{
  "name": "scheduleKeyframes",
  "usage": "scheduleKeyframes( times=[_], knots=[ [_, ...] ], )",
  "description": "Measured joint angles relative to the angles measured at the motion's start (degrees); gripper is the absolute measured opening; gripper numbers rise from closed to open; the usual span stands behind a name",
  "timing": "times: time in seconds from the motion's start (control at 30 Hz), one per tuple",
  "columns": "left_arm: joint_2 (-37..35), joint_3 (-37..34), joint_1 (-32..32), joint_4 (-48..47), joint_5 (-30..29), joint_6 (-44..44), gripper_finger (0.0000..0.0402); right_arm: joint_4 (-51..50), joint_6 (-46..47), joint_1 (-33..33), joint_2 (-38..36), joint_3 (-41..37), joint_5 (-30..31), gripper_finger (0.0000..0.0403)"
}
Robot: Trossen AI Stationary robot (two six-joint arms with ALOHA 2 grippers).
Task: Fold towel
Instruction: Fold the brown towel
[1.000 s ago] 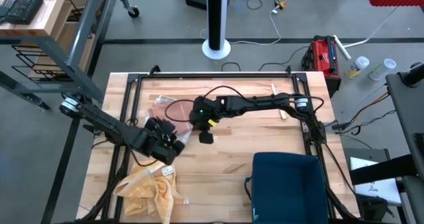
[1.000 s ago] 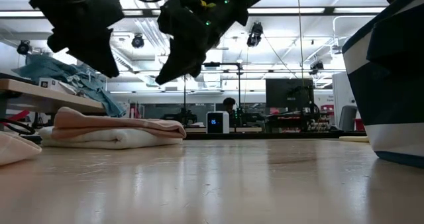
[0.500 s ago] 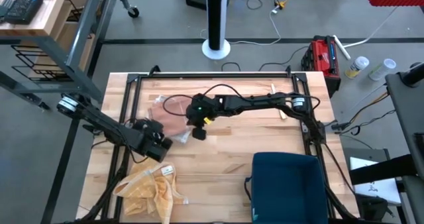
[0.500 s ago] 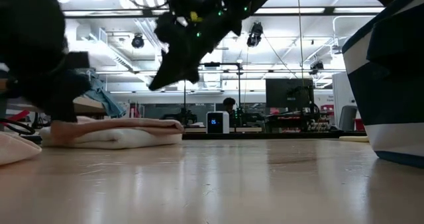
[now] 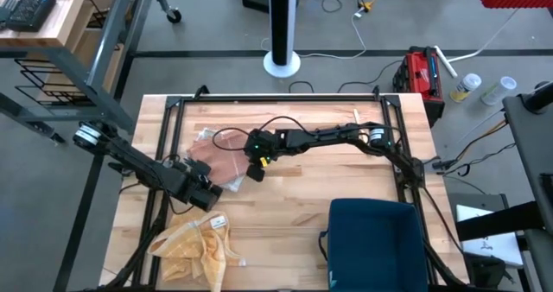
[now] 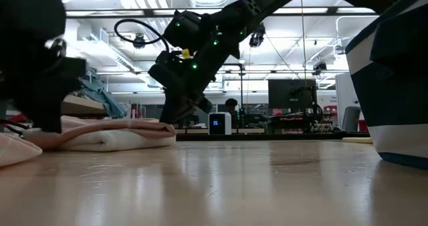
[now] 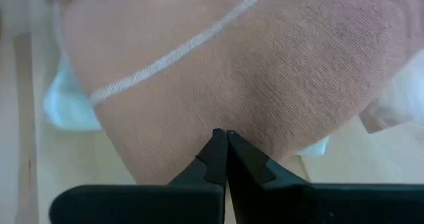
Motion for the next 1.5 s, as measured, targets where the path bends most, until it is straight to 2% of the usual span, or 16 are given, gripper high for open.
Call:
scheduleKeyframes(
  times=[0.13, 0.27, 0.4, 0.5, 0.7, 0.97, 1.3, 1.5],
  knots=[
    [-1.6, 4.8, 0.0, -2.3, -1.1, 4.0, 0.0076, 0.3, -1.5, 0.0, -1.7, 0.0, 0.1, 0.0000],
    [-3.4, 8.7, 0.0, -9.4, -6.8, 4.5, 0.0076, 1.8, -2.7, -0.1, -3.1, 0.1, 0.1, 0.0000],
    [-4.8, 9.7, 0.4, -23.8, -15.8, -4.0, 0.0076, 4.0, -3.6, -0.1, -3.2, 0.1, 0.1, 0.0000],
    [-6.7, 7.6, 1.1, -30.5, -17.0, -11.4, 0.0076, 5.3, -3.5, -0.2, -2.7, 0.1, 0.1, 0.0000],
    [-11.6, -0.4, 2.5, -19.7, -16.7, -10.7, 0.0076, 5.7, -1.5, -0.2, -1.0, 0.0, 0.5, 0.0000],
    [-11.6, -1.6, 8.9, -19.2, -16.7, -8.2, 0.0076, 4.4, -0.5, -0.2, 0.7, 0.0, 0.5, 0.0000],
    [-11.6, -7.4, 19.0, -13.6, -13.9, 3.8, 0.0076, 0.8, 0.2, -0.3, 0.8, 0.1, 0.5, 0.0000],
    [-12.2, -6.8, 19.8, -13.9, -14.9, 4.3, 0.0076, -1.5, 0.1, -0.2, -1.1, 0.1, 0.5, 0.0000]
  ],
)
